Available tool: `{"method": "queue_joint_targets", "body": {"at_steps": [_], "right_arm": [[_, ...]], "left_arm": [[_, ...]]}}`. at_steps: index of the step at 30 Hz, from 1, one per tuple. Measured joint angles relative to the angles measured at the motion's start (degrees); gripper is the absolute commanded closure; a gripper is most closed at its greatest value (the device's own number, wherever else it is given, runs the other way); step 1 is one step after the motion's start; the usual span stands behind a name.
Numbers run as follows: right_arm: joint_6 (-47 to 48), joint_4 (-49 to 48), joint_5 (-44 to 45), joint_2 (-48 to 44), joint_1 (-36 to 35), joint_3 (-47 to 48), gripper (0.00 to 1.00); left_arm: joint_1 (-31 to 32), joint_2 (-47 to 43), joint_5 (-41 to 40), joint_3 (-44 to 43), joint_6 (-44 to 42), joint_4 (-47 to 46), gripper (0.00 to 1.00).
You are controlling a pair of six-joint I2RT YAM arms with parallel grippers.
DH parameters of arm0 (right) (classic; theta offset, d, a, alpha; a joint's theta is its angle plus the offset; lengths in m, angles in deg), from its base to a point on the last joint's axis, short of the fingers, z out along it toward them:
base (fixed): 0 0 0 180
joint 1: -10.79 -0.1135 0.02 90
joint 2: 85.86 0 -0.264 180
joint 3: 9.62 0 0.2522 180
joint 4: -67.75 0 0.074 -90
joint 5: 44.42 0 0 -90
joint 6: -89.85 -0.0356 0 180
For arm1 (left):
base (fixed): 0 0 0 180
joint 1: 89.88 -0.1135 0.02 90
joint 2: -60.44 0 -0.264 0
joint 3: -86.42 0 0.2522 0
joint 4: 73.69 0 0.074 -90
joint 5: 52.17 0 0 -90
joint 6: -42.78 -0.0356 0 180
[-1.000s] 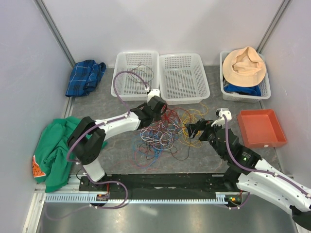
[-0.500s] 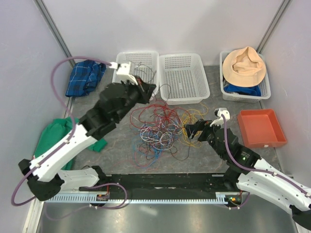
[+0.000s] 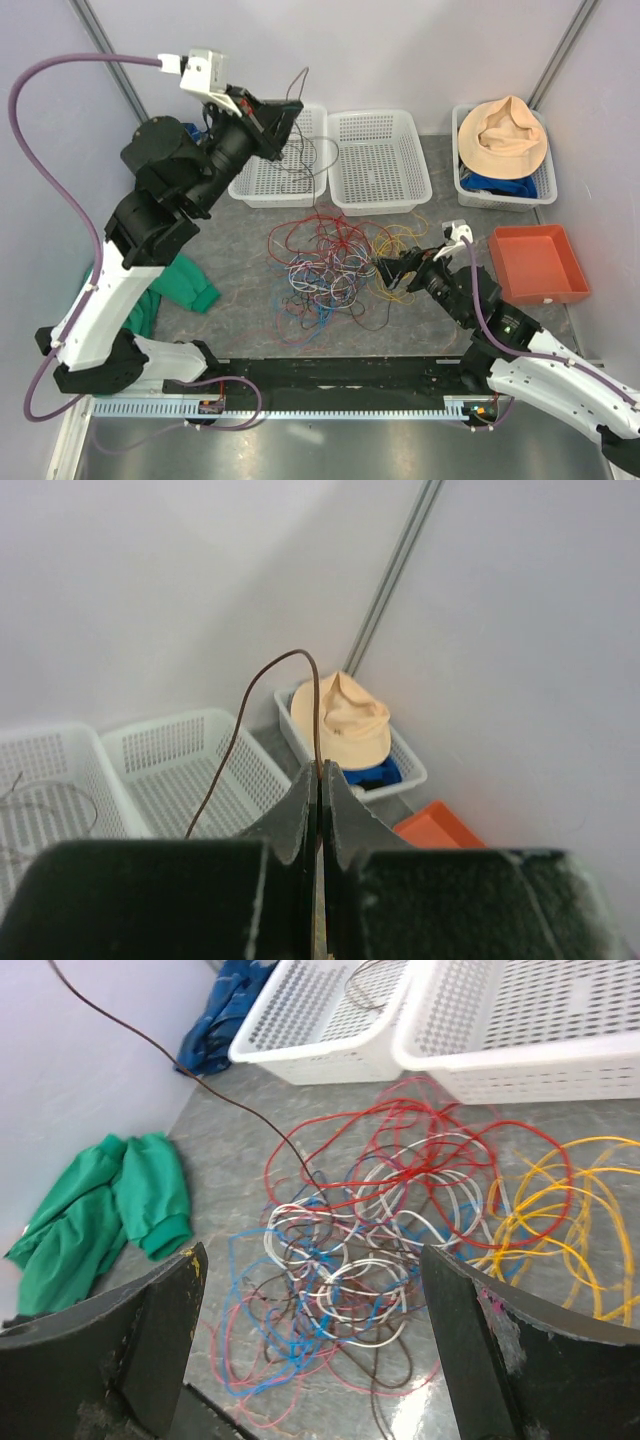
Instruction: Untangle the cables
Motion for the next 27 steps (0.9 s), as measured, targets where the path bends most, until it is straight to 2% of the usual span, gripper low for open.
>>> {"method": "queue_joint_targets", "body": {"at_steps": [6, 10, 21, 27], "right_arm": [[0.2, -2.8, -3.5, 3.4, 0.0, 0.6, 0.05], [0.4, -3.3, -4.2, 3.0, 0.0, 0.6, 0.05], [1.5, -2.0, -3.8, 1.7, 0.0, 1.1, 0.04], [1.6, -0.8, -2.1, 0.5, 0.0, 1.2, 0.04]], "left_arm": [[0.0, 10.0, -1.5, -21.0, -4.7, 2.6, 0.98], [0.0, 13.7, -4.3, -29.5, -8.6, 1.0, 0.98], [-0.1, 16.7, -13.5, -29.6, -22.5, -13.2, 0.98], [-5.0, 23.2, -14.8, -29.5, -24.0, -13.2, 0.98]]}}
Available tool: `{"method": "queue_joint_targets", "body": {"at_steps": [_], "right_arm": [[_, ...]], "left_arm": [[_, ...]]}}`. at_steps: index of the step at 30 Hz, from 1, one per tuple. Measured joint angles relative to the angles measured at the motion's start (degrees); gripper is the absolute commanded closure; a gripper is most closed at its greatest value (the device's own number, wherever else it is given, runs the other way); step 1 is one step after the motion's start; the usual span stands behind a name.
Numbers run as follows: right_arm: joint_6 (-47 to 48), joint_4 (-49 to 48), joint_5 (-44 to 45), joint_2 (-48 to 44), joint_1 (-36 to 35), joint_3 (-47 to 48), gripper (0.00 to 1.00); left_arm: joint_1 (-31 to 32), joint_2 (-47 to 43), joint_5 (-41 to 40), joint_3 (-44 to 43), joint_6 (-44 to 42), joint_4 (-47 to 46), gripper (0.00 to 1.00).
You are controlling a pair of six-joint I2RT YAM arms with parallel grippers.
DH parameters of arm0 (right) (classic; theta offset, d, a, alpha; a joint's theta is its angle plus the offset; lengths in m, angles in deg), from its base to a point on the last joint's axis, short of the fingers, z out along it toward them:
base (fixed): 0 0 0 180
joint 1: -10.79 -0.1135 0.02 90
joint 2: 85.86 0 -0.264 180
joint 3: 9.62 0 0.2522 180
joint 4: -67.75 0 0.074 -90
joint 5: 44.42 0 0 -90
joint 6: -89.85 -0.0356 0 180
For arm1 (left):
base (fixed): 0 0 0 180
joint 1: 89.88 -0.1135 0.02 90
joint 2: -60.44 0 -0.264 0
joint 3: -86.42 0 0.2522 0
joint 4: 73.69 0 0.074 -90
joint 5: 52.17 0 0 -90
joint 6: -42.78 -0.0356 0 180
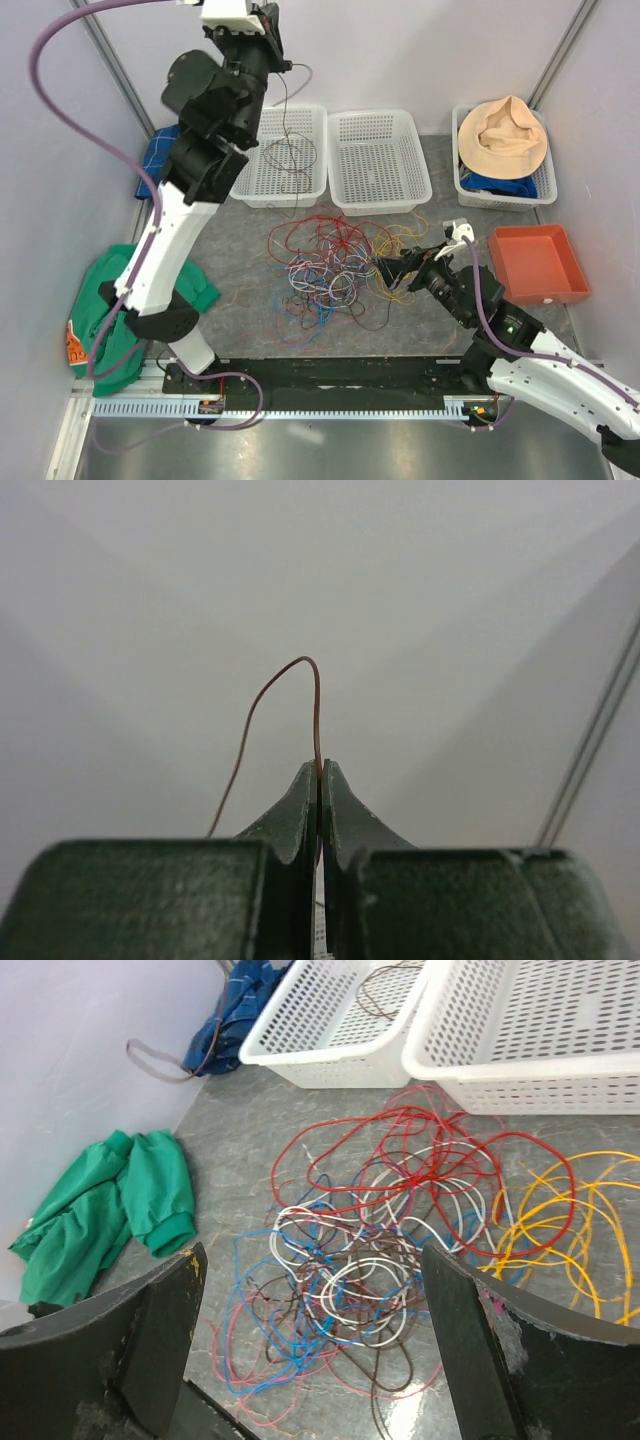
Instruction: Untangle the cables
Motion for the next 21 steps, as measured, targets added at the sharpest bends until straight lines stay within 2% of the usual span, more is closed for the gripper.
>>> {"method": "queue_joint_targets", "body": {"at_steps": [9, 16, 17, 18, 20, 21], "right_arm": [[2.7, 1.3, 2.7, 2.6, 0.0, 1.6, 0.02], [4.5, 1.2, 3.7, 5.9, 0.0, 2.3, 0.02], [4.9, 1.2, 3.8, 6.3, 0.0, 2.3, 0.02], [5.1, 1.2, 3.9, 6.6, 0.0, 2.3, 0.02], [5.6, 1.2, 4.2, 7.2, 0.0, 2.3, 0.02], [5.8, 1.2, 4.4, 7.4, 0.0, 2.3, 0.02]], "left_arm": [[-15.1, 8.6, 6.2, -0.8, 8.7, 3.8, 0.98], [-22.0, 16.1, 10.9, -1.6, 15.0, 3.0, 0.98], [-22.6, 17.2, 11.1, -1.5, 15.6, 3.0, 0.91], [-23.1, 18.1, 11.5, -1.0, 16.2, 2.8, 0.54], [-23.6, 18.9, 12.4, 1.7, 17.1, 2.9, 0.26], [-23.8, 19.0, 13.0, 3.5, 17.6, 3.1, 0.01]]}}
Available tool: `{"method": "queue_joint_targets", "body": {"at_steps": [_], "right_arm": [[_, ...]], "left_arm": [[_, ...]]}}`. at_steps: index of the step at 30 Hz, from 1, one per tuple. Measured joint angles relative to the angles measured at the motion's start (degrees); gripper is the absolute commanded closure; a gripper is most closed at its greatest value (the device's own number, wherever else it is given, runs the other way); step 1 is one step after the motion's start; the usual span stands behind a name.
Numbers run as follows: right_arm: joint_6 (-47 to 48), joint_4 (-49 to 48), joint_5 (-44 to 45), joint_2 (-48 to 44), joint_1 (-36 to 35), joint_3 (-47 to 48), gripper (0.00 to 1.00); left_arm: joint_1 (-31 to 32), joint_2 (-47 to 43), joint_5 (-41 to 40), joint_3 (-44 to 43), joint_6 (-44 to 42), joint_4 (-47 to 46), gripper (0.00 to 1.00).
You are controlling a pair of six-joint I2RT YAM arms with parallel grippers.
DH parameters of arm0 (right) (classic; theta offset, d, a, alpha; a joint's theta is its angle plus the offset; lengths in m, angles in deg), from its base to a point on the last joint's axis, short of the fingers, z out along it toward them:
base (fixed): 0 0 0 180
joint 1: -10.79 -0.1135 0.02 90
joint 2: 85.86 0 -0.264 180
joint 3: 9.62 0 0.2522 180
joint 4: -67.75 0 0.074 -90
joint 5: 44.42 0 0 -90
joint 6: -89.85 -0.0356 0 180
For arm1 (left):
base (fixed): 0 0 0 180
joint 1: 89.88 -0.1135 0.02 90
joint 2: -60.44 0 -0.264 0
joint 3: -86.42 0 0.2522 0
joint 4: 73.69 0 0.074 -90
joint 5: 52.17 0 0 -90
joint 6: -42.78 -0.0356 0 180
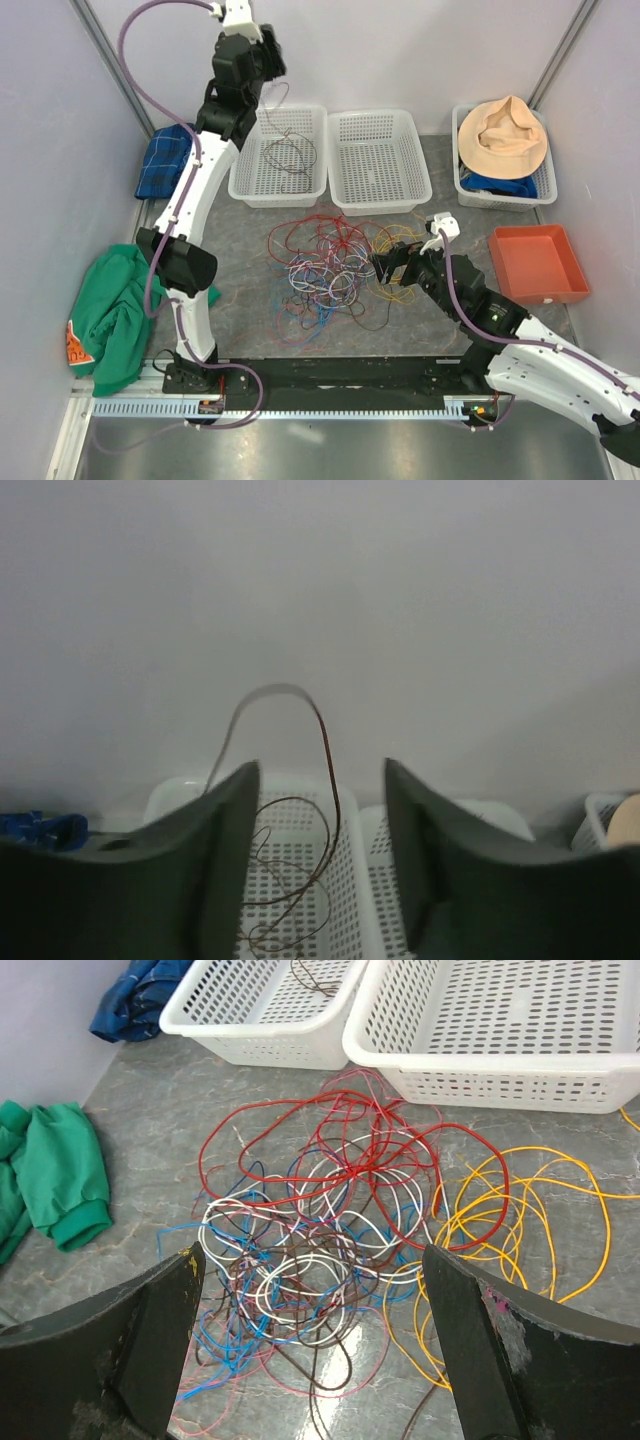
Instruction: Untangle the cables
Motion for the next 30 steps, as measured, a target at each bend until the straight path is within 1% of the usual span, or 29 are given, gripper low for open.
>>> {"method": "queue_joint_targets", "body": {"at_steps": [2, 7, 10, 12, 14, 16, 17, 18, 20, 22, 25, 28, 30], "right_arm": [[0.3, 0.0, 0.3, 0.5, 0.0, 0.0, 0.02], [0.3, 0.0, 0.6, 0.7, 0.0, 0.0, 0.02], [0.0, -0.1, 0.6, 0.1, 0.0, 0.0, 0.02], [-0.5, -0.2, 0.6, -0.7, 0.0, 0.0, 0.02], [-1.0, -0.6, 0.7, -1.6, 0.0, -0.2, 0.02], [-1.7, -0.8, 0.7, -2.8, 0.0, -0.7, 0.02], [-2.0, -0.9, 0.7, -3.3, 0.0, -1.1, 0.03], [-2.3, -0.9, 0.7, -3.9, 0.0, -1.4, 0.02], [-2.9, -0.8, 0.7, -4.7, 0.1, -1.8, 0.03], [-3.4, -0.4, 0.6, -5.4, 0.1, -1.9, 0.03], [-3.9, 0.5, 0.6, -6.8, 0.1, -2.0, 0.03], [-4.5, 1.4, 0.8, -8.7, 0.1, -2.1, 0.03], [-4.9, 2.2, 1.0, -10.1, 0.1, -2.3, 0.03]], "left_arm": [[0.0, -0.1, 0.9, 3.7, 1.7, 0.3, 0.00], [0.4, -1.1, 2.1, 9.2, 4.0, 1.5, 0.00], [1.3, -5.2, 2.1, 13.4, 5.1, 2.0, 0.00], [3.1, -10.7, 1.7, 19.2, 5.7, 2.2, 0.00], [6.3, -17.5, 1.2, 26.4, 6.2, 1.2, 0.00], [12.3, -24.9, 0.8, 34.5, 7.2, 0.1, 0.01], [13.9, -28.4, 1.0, 39.2, 8.2, -1.1, 0.00], [18.8, -31.4, 1.0, 43.9, 9.1, -2.1, 0.00], [23.9, -35.5, 1.8, 52.7, 11.7, -3.0, 0.00], [26.4, -36.0, 2.2, 59.8, 14.4, -4.1, 0.01], [28.7, -33.1, 3.0, 68.1, 17.6, -3.9, 0.01], [30.8, -30.0, 4.0, 73.5, 19.7, -3.0, 0.01], [32.2, -29.5, 4.4, 75.9, 20.7, -3.1, 0.02]]}}
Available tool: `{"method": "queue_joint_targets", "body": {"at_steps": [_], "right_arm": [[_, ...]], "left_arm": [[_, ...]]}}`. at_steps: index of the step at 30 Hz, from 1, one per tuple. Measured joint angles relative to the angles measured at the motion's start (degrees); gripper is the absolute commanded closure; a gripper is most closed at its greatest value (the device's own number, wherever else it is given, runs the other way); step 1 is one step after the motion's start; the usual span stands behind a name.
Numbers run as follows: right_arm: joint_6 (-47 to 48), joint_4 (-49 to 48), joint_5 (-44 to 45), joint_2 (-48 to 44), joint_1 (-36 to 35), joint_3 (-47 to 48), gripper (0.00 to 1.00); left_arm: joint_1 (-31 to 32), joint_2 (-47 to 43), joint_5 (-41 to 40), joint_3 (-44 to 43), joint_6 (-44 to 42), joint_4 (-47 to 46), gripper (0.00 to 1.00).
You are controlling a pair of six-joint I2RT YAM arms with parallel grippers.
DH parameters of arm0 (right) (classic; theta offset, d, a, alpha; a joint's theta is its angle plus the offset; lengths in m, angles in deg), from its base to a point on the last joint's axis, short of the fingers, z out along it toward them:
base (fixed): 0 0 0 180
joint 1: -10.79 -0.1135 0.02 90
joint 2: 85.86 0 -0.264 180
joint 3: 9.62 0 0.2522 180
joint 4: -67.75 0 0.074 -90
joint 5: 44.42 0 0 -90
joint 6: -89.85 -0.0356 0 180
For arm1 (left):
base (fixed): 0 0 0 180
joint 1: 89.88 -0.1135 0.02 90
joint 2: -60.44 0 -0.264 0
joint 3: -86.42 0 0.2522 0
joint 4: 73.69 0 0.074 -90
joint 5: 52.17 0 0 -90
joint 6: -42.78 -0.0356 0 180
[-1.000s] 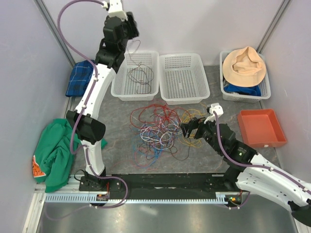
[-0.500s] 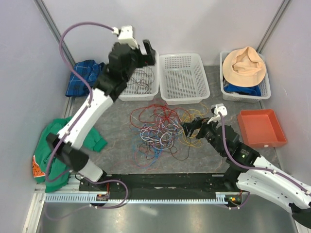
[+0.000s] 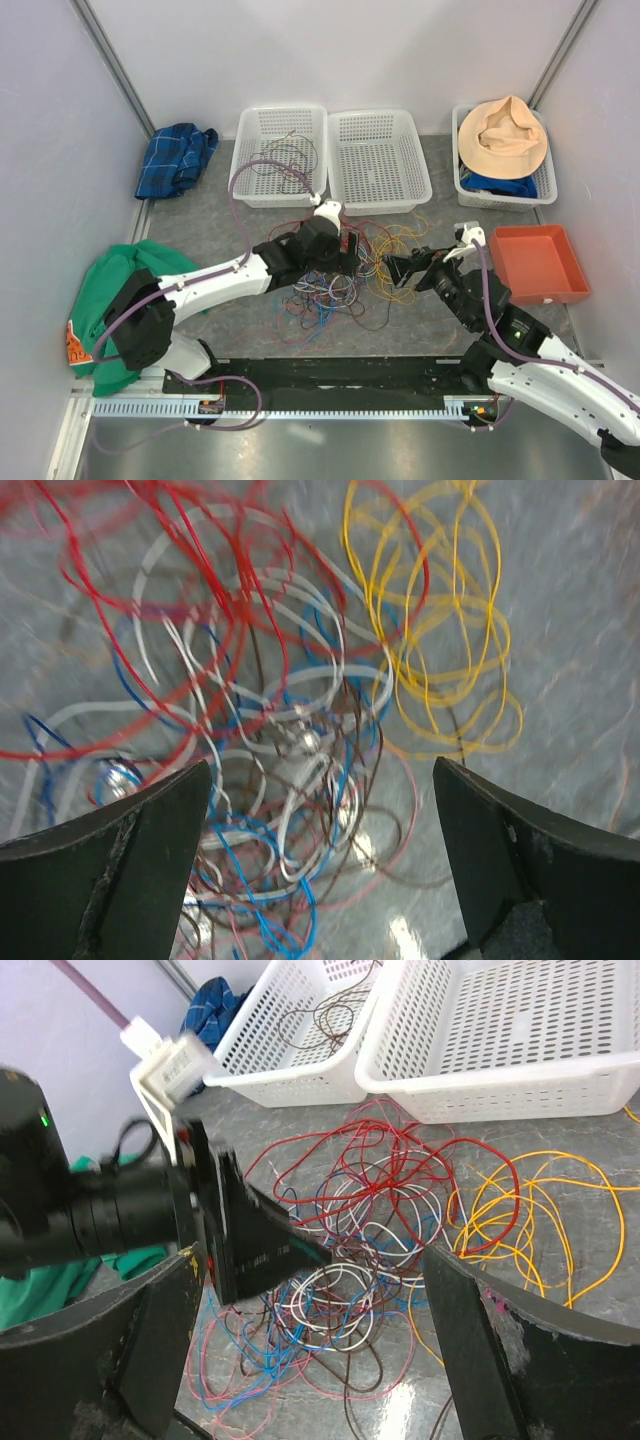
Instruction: Untangle the cables
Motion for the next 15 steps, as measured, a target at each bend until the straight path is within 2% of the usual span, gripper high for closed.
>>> {"method": "queue_joint_targets", "body": {"at_steps": [4, 10, 13, 14, 15], "right_arm": [[-1.0, 1.6, 0.7, -2.4, 0.0, -0.4, 0.04], [-1.9, 3.4, 1.2, -2.6, 0.0, -1.0, 0.04], [-2.1, 3.7, 1.3, -2.3, 0.0, -1.0, 0.04], [-2.2, 3.9, 1.3, -2.1, 0.0, -1.0, 0.04], [-2.3, 4.0, 1.3, -2.0, 0.0, -1.0, 0.04]], "left_arm": [[2.2, -0.1, 1.5, 3.2, 1.5, -2.3, 0.08], [2.7, 0.7, 3.6, 6.1, 3.0, -5.3, 0.28], [2.7, 2.0, 3.6, 6.5, 3.2, -5.9, 0.53], [2.7, 2.3, 3.6, 6.6, 3.3, -6.0, 0.66], [2.7, 2.4, 3.6, 6.7, 3.3, -6.1, 0.72]]}}
